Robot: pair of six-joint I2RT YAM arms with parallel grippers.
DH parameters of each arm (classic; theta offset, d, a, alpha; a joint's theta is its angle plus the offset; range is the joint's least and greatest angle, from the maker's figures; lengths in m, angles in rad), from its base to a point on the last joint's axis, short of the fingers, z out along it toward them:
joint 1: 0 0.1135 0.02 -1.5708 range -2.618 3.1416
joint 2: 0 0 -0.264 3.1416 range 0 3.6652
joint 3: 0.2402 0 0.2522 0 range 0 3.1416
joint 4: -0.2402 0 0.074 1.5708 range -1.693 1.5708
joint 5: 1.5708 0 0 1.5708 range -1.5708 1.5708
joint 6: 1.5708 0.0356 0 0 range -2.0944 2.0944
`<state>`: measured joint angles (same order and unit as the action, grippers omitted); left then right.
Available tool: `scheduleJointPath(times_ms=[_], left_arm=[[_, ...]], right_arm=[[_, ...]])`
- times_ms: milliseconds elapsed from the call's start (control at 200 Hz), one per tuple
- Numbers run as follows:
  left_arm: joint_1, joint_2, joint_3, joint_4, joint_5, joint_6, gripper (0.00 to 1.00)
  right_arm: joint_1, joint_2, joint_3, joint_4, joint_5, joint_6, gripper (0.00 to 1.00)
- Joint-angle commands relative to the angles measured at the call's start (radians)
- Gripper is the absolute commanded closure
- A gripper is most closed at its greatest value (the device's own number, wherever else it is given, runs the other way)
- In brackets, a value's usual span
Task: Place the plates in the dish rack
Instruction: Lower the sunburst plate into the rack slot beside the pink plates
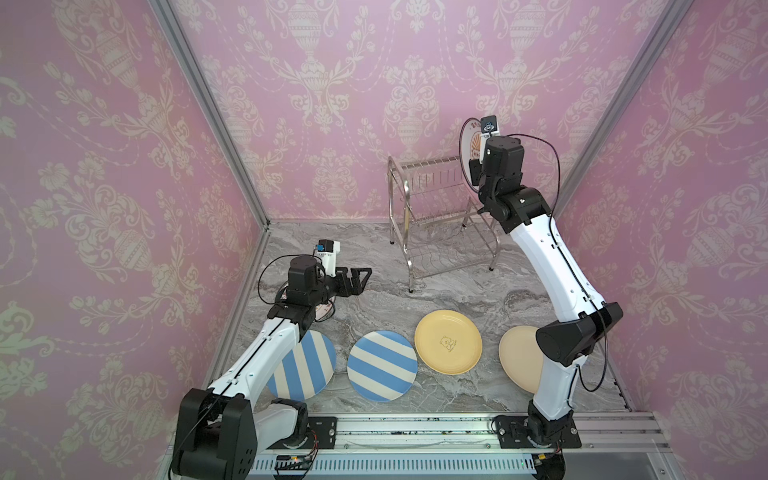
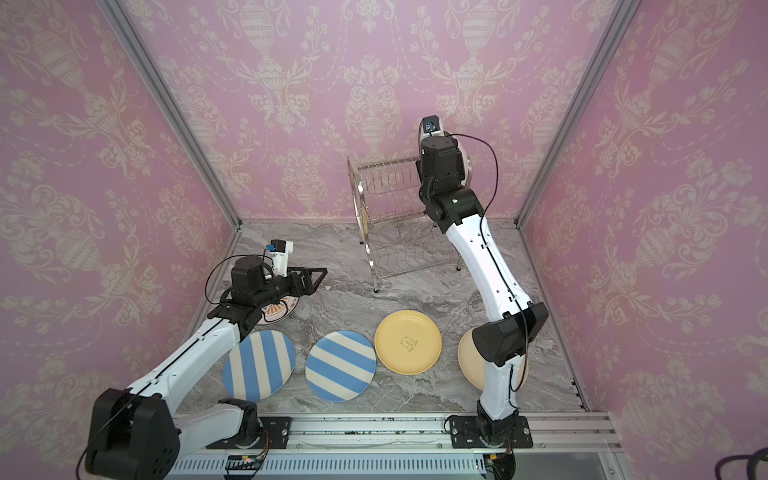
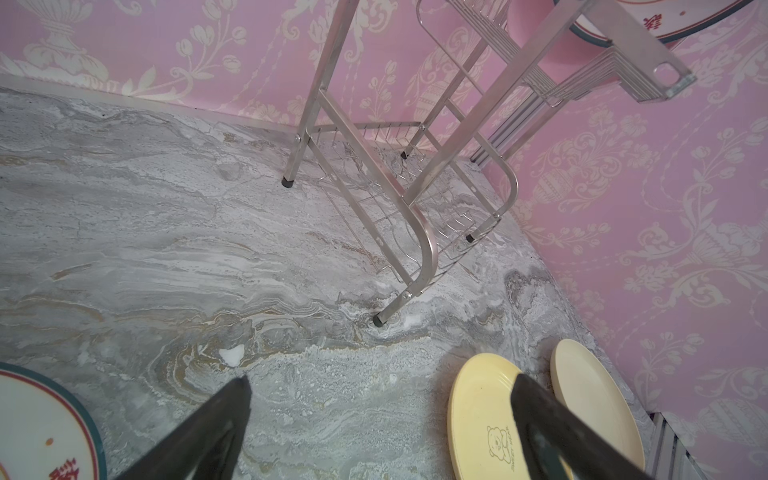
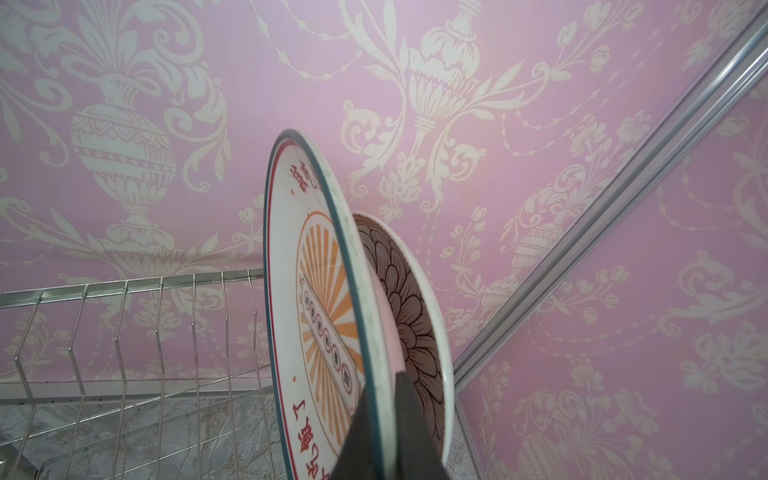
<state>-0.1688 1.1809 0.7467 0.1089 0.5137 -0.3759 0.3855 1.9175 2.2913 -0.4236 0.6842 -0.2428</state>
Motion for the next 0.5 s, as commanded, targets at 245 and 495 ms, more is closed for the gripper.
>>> scheduleJointPath(times_ms=[245,495], left_arm=[[-0.005,0.008,-0.007,-0.019,-0.02,0.031,0.01],[-0.006,0.011,-0.007,-0.029,-0.029,0.041,0.01]], right_arm=[[-0.02,0.035,0.002,0.063,-0.028,0.061,1.0],[-0.022,0.043,0.012,0.088,-0.002,0.037,1.0]])
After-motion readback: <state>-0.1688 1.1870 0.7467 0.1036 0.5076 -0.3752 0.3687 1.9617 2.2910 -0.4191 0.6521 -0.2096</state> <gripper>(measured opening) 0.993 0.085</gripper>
